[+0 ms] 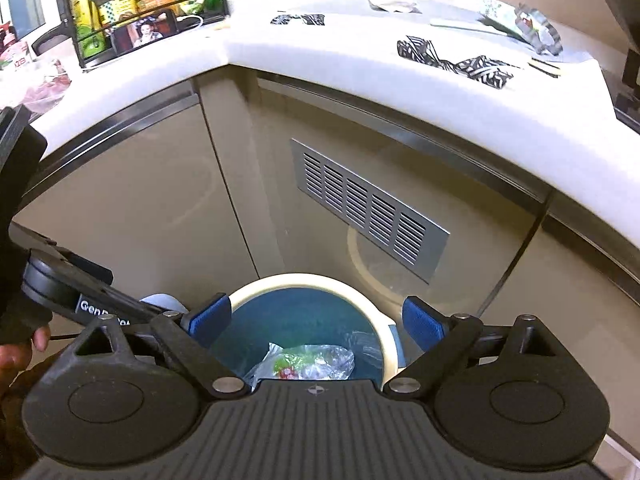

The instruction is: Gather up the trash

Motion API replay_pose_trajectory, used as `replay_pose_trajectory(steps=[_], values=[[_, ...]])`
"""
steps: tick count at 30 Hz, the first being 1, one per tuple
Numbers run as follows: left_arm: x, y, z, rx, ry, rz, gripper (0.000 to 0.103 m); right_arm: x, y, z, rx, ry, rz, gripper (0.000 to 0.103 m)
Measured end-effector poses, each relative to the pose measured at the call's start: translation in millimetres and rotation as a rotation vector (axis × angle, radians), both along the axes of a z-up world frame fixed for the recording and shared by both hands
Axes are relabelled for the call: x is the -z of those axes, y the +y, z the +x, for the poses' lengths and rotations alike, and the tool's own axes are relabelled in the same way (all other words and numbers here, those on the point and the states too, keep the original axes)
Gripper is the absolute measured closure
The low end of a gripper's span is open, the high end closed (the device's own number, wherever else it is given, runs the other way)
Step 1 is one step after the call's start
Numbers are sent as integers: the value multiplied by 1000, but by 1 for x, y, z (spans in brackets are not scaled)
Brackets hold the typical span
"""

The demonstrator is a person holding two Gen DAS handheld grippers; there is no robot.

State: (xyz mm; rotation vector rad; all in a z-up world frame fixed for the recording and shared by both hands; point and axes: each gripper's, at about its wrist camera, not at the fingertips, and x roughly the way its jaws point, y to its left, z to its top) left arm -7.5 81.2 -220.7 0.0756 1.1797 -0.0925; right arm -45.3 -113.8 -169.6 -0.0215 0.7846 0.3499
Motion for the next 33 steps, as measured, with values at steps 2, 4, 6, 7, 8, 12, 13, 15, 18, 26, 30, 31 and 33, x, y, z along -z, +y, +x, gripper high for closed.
replay_pose_trajectory(steps=[2,4,6,7,8,12,13,15,18,26,30,31,33], values=[[0,-1,-1,0,-1,6,0,-1,-2,-1,-5,-6,2,9],[-1,-2,0,4,-5,14,0,-2,-2,-3,-5,-11,5,9],[-2,-2,-2,10,-10,21,0,-2,-6,-7,-4,-14,12,8],[-2,0,-3,14,-13,23,0,-3,-8,-7,-1,-13,14,8],[-2,-1,-3,18,-13,23,0,-3,-8,-9,1,-11,16,8],[-2,-6,-4,35,-15,32,0,-2,-9,-9,9,-4,25,8],[-3,-6,-5,40,-15,33,0,-2,-10,-9,12,-3,28,8],[-3,-7,-5,46,-15,36,0,-2,-10,-9,15,-1,32,8],[-2,-8,-5,49,-15,39,0,-1,-11,-8,16,4,34,8],[-4,-9,-5,41,-31,43,0,0,-10,-6,15,10,30,8],[-3,-9,-5,48,-27,47,0,0,-8,-5,9,12,26,8],[-3,-8,-5,47,-26,46,0,1,-8,-5,9,14,27,8],[-2,-7,-4,44,-25,46,0,1,-9,-5,13,17,28,8]])
